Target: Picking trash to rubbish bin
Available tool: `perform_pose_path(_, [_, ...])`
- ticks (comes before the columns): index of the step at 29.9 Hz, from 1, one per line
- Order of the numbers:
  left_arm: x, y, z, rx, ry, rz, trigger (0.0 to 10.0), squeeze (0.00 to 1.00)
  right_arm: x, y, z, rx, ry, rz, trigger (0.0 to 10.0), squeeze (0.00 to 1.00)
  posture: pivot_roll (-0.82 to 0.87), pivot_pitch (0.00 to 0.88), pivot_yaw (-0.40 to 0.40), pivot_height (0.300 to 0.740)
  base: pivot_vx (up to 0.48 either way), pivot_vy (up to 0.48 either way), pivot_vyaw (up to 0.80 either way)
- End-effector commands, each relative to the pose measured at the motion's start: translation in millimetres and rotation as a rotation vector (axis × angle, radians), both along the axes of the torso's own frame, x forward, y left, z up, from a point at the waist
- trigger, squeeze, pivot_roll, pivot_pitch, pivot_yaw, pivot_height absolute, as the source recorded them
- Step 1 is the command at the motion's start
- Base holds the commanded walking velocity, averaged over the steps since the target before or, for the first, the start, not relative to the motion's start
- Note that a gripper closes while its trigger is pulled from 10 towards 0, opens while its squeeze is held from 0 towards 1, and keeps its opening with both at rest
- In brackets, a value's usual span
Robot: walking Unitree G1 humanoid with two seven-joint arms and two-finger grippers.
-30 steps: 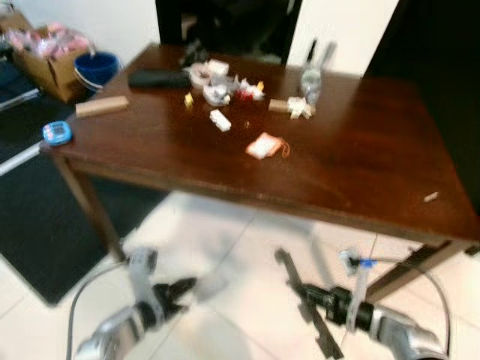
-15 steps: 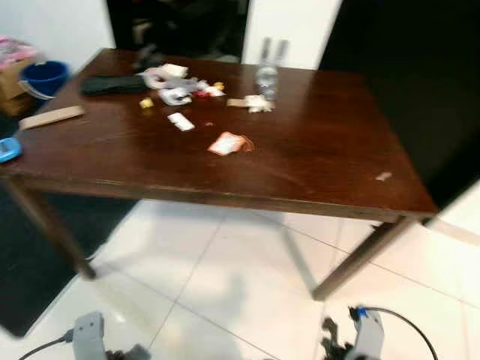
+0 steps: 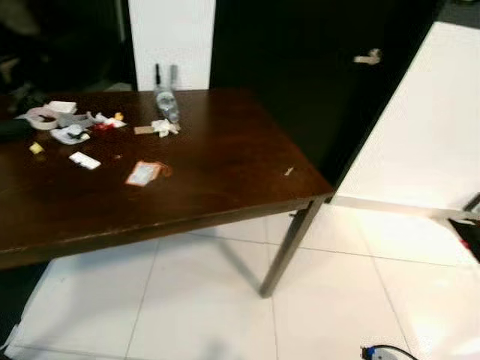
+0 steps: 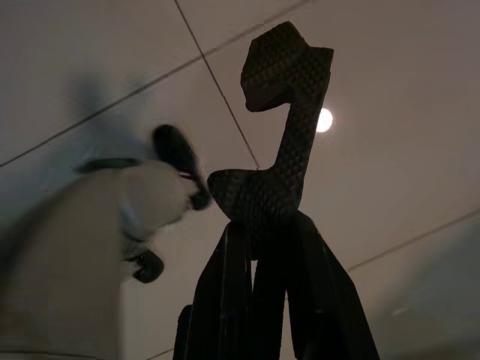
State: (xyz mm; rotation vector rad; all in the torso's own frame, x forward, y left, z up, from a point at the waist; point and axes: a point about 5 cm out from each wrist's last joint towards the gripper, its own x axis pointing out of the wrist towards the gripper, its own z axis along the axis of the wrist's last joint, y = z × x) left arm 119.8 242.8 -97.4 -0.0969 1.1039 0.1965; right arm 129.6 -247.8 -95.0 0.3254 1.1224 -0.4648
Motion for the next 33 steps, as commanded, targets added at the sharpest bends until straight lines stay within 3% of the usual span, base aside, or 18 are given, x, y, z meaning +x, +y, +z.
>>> perform_pose_path(1, [-1.8,-11.8,-4,-0.007,0.02,-0.054,10.0,0.0,1.9,-2.4,1,-0.017,-0.007,-0.006,10.0,0.0,0.05,0.0,-0.029,0.74,0.0,0.0,-0.79])
perform_pose_path(8, [19.2,-23.7,0,0.026,0.007,-0.214,10.0,0.0,26.3,12.6,6,-0.028,-0.043,0.064,10.0,0.0,0.06,0.0,-0.015,0.74,0.0,0.0,-0.79])
perform_pose_path(12, [21.7,-31.7,0,0.01,-0.001,-0.252,10.0,0.0,27.8,17.3,5,-0.042,-0.033,0.111,10.0,0.0,0.06,0.0,-0.015,0.74,0.0,0.0,-0.79])
perform_pose_path(18, [16.2,-36.0,-3,0.009,0.016,-0.285,10.0,0.0,24.0,20.6,3,-0.056,-0.012,0.135,10.0,0.0,0.06,0.0,-0.01,0.74,0.0,0.0,-0.79])
perform_pose_path(19, [8.2,-34.4,-5,0.013,0.039,-0.278,10.0,0.0,18.6,21.9,1,-0.06,0.006,0.145,10.0,0.0,0.06,0.0,-0.012,0.74,0.0,0.0,-0.79])
perform_pose_path(23, [3.1,-32.8,-7,0.014,0.054,-0.268,10.0,0.0,15.5,21.5,0,-0.061,0.015,0.148,10.0,0.0,0.06,0.0,-0.012,0.74,0.0,0.0,-0.79])
perform_pose_path(25, [-6.0,-31.4,-9,0.021,0.086,-0.274,10.0,0.0,12.6,20.1,-1,-0.067,0.025,0.151,10.0,0.0,0.06,0.003,-0.007,0.74,0.0,0.0,-0.79])
perform_pose_path(33, [-6.3,-31.8,-9,0.032,0.09,-0.294,10.0,0.0,12.6,20.5,-1,-0.082,0.031,0.177,10.0,0.0,0.05,0.013,-0.002,0.74,0.0,0.0,-0.79])
